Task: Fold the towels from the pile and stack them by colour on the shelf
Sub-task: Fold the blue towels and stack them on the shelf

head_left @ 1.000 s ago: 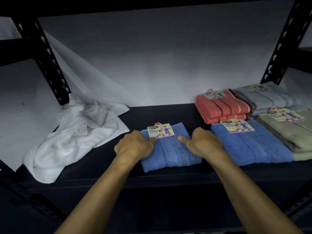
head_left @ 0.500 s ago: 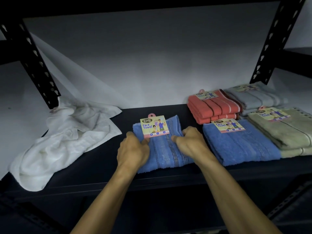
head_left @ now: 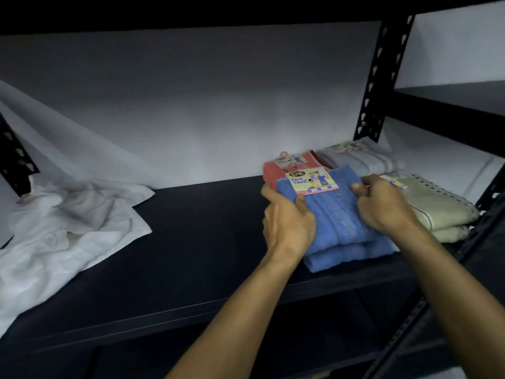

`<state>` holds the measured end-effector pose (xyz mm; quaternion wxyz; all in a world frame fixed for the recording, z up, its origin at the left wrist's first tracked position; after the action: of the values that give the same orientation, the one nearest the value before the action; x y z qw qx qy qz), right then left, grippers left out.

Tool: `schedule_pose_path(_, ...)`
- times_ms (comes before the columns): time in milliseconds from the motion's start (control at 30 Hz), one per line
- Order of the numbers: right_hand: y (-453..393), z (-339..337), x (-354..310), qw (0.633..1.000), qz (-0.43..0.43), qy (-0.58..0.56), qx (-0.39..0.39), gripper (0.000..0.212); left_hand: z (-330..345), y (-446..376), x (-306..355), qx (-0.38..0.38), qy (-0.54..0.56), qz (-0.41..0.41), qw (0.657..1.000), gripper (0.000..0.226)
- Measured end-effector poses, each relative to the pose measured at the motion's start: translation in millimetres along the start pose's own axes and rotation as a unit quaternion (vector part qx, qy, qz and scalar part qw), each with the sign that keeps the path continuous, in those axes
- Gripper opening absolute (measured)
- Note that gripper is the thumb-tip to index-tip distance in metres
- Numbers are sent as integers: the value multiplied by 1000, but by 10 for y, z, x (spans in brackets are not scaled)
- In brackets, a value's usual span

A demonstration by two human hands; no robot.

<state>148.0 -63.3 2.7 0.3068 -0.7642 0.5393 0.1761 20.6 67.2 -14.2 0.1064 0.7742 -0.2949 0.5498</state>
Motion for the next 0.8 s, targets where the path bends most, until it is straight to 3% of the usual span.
schedule_pose_path(200,-38,-1,242,995,-17,95,-13,32,325,48,-57,-10,-46,-26,999,59)
schedule_pose_path(400,-99,88,253,989,-63,131,-4,29,356,50,-72,-5,-105,-65,992,48)
schedule_pose_path(533,-44,95,217,974,-98,199,34,27,366,23,-105,-6,-132,-72,989,52)
schedule_pose_path(600,-9,45,135,956,-172,221,91,18,330,16,-94,15,-170,-9,985,61)
schedule_pose_path(667,50,-7,85,941,-263,170,125,16,250,58,-25,38,-172,132,976,64)
schedule_pose_path(733,114,-33,94,930,-344,107,73,34,205,115,22,-22,-152,276,949,62)
schedule_pose_path(800,196,-25,137,927,-362,96,-17,51,218,142,-32,-134,-207,354,902,64)
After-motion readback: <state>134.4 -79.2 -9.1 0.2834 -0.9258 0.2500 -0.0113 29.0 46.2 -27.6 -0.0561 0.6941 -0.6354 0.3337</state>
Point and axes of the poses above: each hand's wrist, its own y-axis away from the middle knuckle, its own z-axis out of the palm, x = y × z, the point moved 4 cm from there along -y, towards the middle knuckle, and after that the axes turned 6 degrees about x, right-handed, at the moved point
